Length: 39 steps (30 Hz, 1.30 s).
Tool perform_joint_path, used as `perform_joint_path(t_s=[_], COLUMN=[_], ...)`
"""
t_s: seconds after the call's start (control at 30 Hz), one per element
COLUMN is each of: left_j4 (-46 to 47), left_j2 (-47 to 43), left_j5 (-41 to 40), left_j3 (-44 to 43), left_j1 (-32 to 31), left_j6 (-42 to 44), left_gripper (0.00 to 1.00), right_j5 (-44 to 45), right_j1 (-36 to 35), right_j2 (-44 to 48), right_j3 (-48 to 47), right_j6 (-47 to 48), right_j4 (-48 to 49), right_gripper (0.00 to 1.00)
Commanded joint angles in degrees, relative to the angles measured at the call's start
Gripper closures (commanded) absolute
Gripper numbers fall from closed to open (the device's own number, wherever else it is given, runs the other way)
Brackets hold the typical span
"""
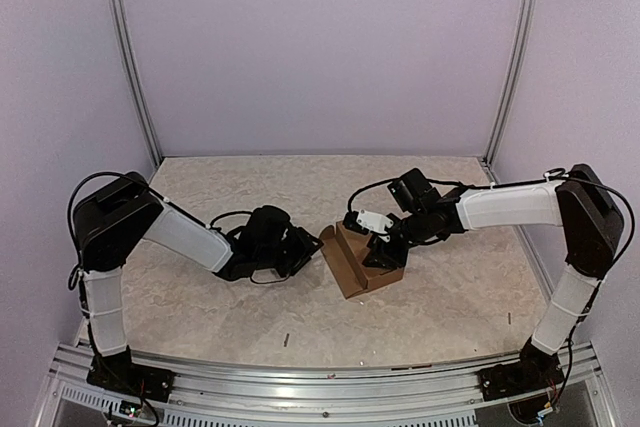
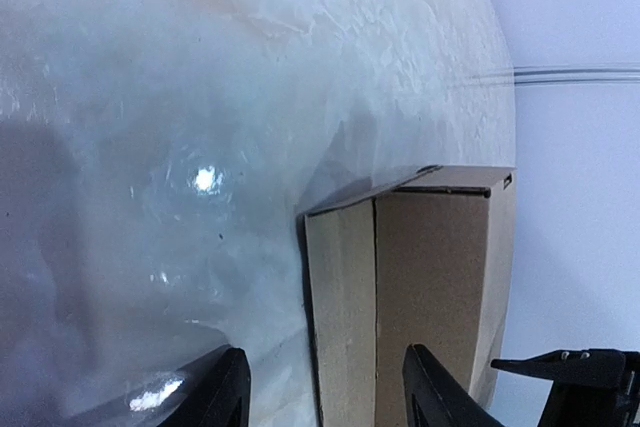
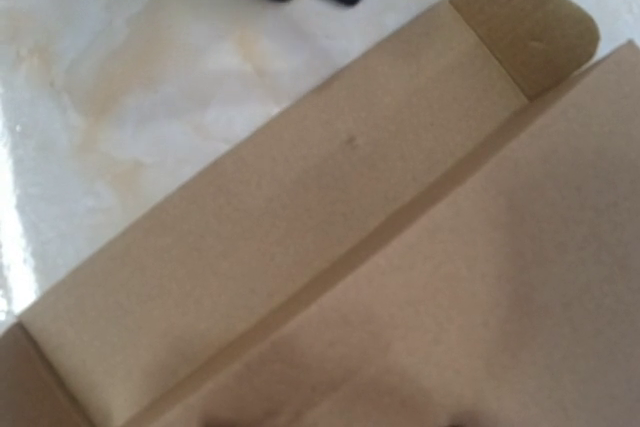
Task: Fold the paper box
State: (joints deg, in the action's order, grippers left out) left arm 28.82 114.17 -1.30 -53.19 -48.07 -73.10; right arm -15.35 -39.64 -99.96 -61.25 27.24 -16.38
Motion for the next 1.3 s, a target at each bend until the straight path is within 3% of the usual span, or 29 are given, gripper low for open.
perform_joint_path(t_s=[0.0,0.17,0.4,0.5,0.67,0.83,1.1,1.17,1.27], left_j4=[-7.26,-11.41,-22.02,-24.21,-24.27,-25.43,-28.61,-28.64,-28.64], left_j2=[3.12,5.64,5.0,4.17,3.46,4.18,7.22,7.18,5.95], left_j5=[0.95,-0.92,-1.77,-1.01,3.49,7.15,8.26,6.88,4.32], left_j3=[-4.42,-10.46,-17.72,-18.8,-20.15,-23.3,-28.3,-28.08,-27.09], left_j1=[1.0,1.72,3.58,3.77,4.54,5.31,5.71,5.71,5.71], left_j6=[1.39,9.66,33.3,44.58,56.47,61.52,66.13,66.79,67.16], left_gripper=[0.48,0.48,0.51,0.53,0.63,0.74,0.82,0.78,0.61], right_j5=[0.67,-1.46,-3.52,-3.93,-4.43,-5.14,-5.53,-5.69,-6.13], right_j1=[-0.12,0.9,1.41,1.58,2.02,2.44,2.81,2.79,2.77], right_j2=[-2.34,-2.81,-2.87,-2.87,-2.78,-3.35,-3.22,-3.31,-3.31], right_j3=[0.96,0.88,0.48,0.25,0.06,-0.15,-0.16,-0.13,-0.1], right_j6=[-0.78,-1.14,-1.3,-1.39,-1.57,-1.84,-2.02,-2.02,-1.93], right_j4=[-4.46,-5.03,-5.76,-6.05,-6.26,-6.6,-6.65,-6.79,-6.85], right_gripper=[0.5,0.5,0.5,0.5,0.5,0.5,0.49,0.49,0.49])
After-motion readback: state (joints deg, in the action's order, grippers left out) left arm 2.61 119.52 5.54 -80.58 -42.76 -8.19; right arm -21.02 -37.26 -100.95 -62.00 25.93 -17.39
